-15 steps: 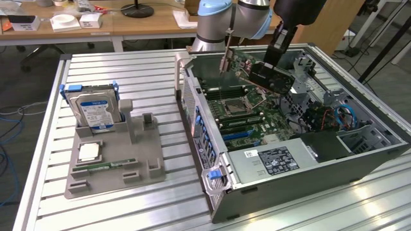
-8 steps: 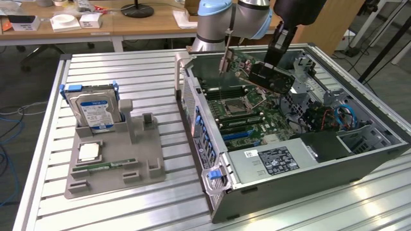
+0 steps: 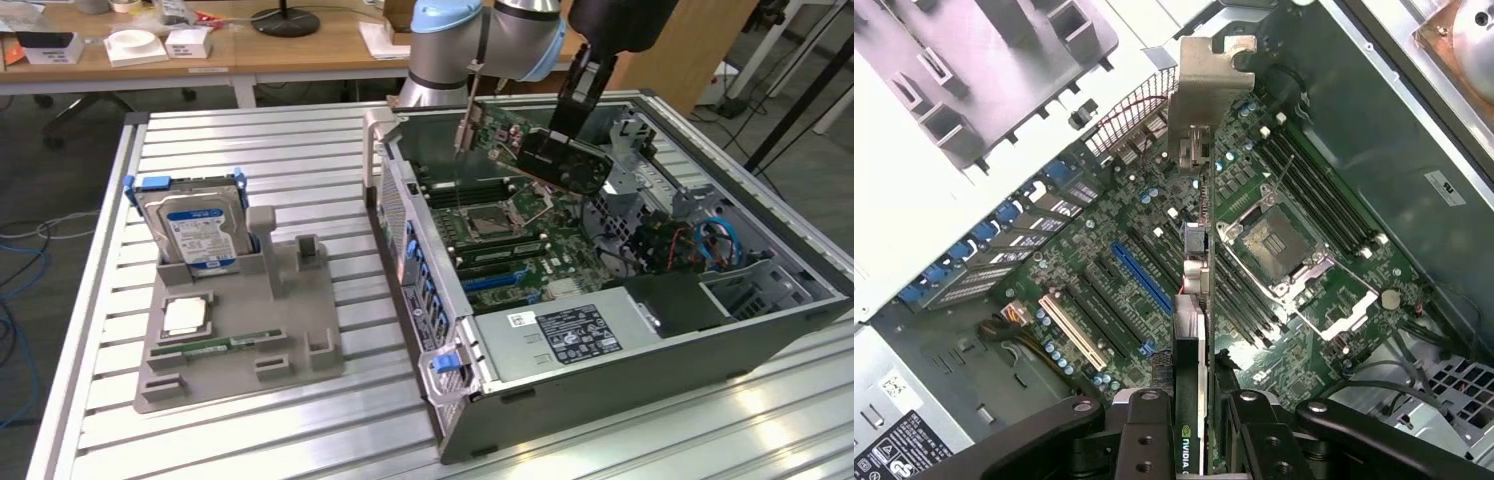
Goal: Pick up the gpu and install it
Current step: 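Insert the gpu into the slot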
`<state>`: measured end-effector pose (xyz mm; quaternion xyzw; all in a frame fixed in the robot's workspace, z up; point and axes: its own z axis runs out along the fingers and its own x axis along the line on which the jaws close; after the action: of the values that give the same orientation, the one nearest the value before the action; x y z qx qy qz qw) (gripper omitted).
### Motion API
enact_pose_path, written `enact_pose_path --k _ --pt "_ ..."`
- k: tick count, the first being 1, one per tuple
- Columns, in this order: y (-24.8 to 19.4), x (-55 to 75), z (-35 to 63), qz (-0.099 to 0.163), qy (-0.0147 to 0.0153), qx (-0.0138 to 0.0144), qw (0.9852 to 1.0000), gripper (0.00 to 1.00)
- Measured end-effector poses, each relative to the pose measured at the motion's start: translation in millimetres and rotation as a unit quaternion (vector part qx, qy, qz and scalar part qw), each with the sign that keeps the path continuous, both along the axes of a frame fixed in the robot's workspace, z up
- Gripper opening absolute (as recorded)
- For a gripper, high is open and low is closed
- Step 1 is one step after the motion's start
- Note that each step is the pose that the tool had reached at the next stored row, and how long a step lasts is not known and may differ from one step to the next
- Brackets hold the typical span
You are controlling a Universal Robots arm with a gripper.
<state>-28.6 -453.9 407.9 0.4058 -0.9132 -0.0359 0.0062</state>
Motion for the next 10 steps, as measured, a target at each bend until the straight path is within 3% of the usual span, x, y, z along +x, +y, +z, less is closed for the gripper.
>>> enact_pose_path --k 10 --pt "0.0 0.0 0.0 0.005 0.0 0.0001 1.0 0.26"
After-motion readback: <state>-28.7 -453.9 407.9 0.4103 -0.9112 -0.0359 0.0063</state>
